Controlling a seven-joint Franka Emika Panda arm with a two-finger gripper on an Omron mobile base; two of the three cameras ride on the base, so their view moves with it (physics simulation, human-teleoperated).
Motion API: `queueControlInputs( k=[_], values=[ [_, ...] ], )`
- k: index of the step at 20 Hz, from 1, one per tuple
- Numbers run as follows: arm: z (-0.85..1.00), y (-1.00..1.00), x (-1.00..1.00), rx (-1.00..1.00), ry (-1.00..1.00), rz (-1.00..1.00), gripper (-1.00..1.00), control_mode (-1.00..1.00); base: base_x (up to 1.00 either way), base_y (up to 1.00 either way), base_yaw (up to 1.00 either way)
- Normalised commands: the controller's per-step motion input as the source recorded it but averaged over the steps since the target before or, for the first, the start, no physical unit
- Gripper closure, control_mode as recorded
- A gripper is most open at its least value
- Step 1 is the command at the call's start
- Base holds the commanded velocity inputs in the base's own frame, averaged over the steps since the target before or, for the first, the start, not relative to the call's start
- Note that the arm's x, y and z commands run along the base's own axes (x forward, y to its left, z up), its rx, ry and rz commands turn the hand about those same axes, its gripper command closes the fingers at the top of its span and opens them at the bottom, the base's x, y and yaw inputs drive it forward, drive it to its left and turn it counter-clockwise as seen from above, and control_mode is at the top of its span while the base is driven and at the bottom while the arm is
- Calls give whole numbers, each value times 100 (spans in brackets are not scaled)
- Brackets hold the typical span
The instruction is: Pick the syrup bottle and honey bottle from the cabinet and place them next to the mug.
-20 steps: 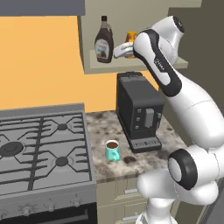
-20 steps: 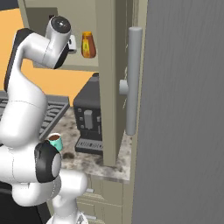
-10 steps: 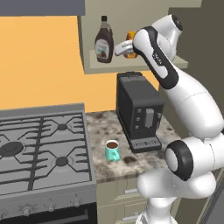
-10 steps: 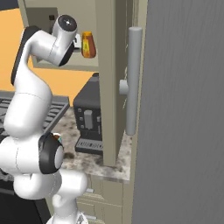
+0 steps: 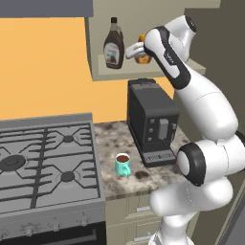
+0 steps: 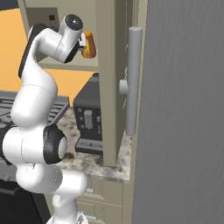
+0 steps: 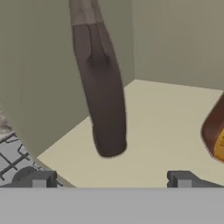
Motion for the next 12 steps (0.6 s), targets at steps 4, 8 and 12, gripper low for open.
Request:
queueControlInputs(
  k=[4, 8, 12],
  values=[
    [-1, 8, 36, 0, 0, 0, -100, -100, 0, 0, 0],
    [0, 12, 16, 0, 0, 0, -100, -100, 0, 0, 0],
    [0, 13, 0, 0, 0, 0, -100, -100, 0, 0, 0]
  ],
)
